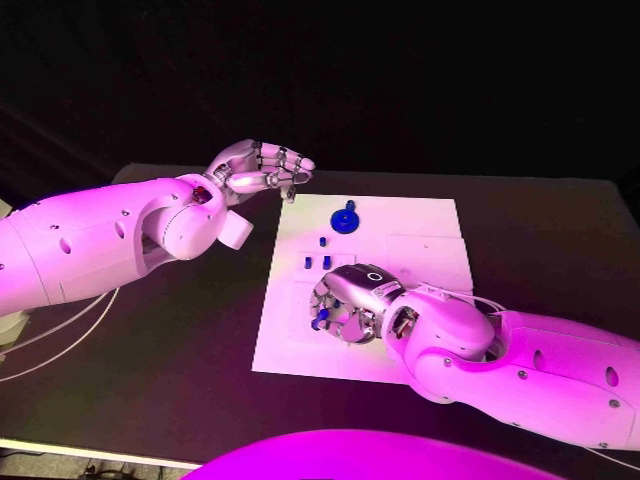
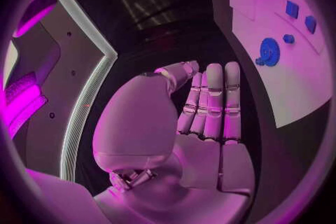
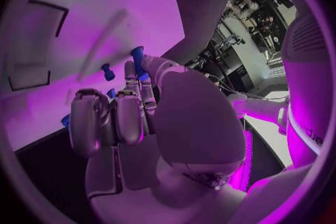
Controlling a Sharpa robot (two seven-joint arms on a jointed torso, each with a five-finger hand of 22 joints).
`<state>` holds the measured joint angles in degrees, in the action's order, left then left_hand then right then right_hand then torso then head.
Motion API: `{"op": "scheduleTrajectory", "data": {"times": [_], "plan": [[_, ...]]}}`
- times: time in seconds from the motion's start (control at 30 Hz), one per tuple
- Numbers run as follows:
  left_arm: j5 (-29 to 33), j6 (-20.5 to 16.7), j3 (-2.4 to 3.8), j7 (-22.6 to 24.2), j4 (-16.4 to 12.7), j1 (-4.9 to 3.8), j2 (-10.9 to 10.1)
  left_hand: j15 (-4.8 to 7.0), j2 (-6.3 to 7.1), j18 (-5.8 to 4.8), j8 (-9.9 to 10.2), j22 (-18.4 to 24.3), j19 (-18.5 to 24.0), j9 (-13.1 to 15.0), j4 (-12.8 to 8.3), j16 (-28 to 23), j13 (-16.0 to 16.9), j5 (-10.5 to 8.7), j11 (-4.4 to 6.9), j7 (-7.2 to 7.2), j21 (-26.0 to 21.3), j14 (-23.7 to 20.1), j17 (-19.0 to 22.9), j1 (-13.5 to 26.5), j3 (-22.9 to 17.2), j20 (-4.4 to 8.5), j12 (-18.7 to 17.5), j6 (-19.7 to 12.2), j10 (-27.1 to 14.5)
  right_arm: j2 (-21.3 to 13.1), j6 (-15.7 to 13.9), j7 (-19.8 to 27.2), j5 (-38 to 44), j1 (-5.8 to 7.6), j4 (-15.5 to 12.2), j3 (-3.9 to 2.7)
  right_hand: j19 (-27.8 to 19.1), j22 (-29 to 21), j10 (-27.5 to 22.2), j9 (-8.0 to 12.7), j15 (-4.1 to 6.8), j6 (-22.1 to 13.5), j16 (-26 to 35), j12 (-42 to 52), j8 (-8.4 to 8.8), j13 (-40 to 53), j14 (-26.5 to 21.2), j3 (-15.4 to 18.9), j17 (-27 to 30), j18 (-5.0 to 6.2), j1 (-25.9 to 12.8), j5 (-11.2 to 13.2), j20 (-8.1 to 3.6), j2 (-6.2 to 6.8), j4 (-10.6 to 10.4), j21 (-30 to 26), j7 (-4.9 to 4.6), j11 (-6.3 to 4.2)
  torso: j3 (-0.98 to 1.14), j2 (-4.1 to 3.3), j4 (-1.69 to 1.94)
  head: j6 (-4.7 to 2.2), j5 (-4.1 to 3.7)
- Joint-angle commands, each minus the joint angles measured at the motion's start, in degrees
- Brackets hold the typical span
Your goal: Assemble the parts on the task board
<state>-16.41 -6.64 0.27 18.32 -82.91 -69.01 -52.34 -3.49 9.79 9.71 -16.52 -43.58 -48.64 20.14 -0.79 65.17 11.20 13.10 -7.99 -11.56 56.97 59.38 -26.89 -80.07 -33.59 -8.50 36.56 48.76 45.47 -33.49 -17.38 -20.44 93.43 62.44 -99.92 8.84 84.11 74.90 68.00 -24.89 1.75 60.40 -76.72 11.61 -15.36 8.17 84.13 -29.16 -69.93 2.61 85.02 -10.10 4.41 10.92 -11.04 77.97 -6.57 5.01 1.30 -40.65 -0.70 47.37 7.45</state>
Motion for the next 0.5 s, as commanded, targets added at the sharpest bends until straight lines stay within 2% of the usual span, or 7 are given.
{"op": "scheduleTrajectory", "data": {"times": [0.03,0.1,0.23,0.5], "plan": [[-0.12,0.80,0.03,0.29,-0.19,-0.03,0.05,0.02,-0.50,0.90,-0.24,0.07,0.25,0.07,-0.12,0.20,-0.09,0.18,0.01,0.09,-0.24,-0.29,-0.09,-0.16,0.27,-0.34,0.20,-0.26,-0.30,0.38,0.75,-0.82,1.69,-0.20,0.13,0.21,1.46,11.80,0.75,0.34,-0.63,-1.31,0.47,-1.14,1.08,-0.27,1.69,-0.11,0.44,-0.17,-1.96,-0.18,0.17,1.13,0.10,-0.80,-0.40,-1.63,-0.03,0.02,0.01,-0.06,-0.11],[-0.12,0.81,0.03,0.29,-0.19,-0.03,0.05,0.02,-0.50,0.90,-0.24,0.07,0.25,0.07,-0.12,0.20,-0.09,0.18,0.01,0.09,-0.24,-0.29,-0.09,-0.16,0.27,-0.34,0.20,-0.26,-0.30,0.58,0.63,-0.73,1.74,-0.23,0.17,0.25,1.27,11.68,-0.42,0.63,-1.07,-2.35,0.40,-2.07,1.88,-0.38,1.70,-0.16,0.36,-0.09,-2.88,0.01,0.54,2.03,-0.17,-1.25,-0.82,-1.09,-0.03,0.01,0.02,-0.09,-0.14],[-0.12,0.85,0.03,0.27,-0.19,-0.03,0.05,0.02,-0.50,0.90,-0.24,0.07,0.25,0.07,-0.12,0.20,-0.09,0.18,0.01,0.09,-0.24,-0.29,-0.09,-0.16,0.27,-0.34,0.20,-0.26,-0.30,0.82,0.29,-0.51,1.78,-0.29,0.20,0.31,0.82,11.37,-1.62,0.85,-1.41,-3.06,0.12,-2.82,2.52,-0.45,1.79,0.08,0.06,0.13,-3.84,0.10,0.90,3.19,-0.47,-2.43,-0.94,-0.73,-0.01,0.03,0.02,-0.10,-0.17],[-0.16,1.01,0.03,0.20,-0.16,-0.03,0.07,0.02,-0.50,0.90,-0.24,0.07,0.25,0.07,-0.12,0.20,-0.09,0.18,0.01,0.09,-0.24,-0.29,-0.09,-0.16,0.27,-0.34,0.20,-0.26,-0.30,0.71,-0.67,-0.59,1.84,-0.37,0.18,0.38,-0.10,10.78,-4.45,1.10,-1.95,-3.73,1.01,-3.71,3.23,-0.70,1.25,0.20,1.35,0.55,-4.06,0.21,1.42,3.98,-0.35,-4.74,-1.08,-0.08,0.00,0.03,-0.05,-0.17,-0.23]]}}
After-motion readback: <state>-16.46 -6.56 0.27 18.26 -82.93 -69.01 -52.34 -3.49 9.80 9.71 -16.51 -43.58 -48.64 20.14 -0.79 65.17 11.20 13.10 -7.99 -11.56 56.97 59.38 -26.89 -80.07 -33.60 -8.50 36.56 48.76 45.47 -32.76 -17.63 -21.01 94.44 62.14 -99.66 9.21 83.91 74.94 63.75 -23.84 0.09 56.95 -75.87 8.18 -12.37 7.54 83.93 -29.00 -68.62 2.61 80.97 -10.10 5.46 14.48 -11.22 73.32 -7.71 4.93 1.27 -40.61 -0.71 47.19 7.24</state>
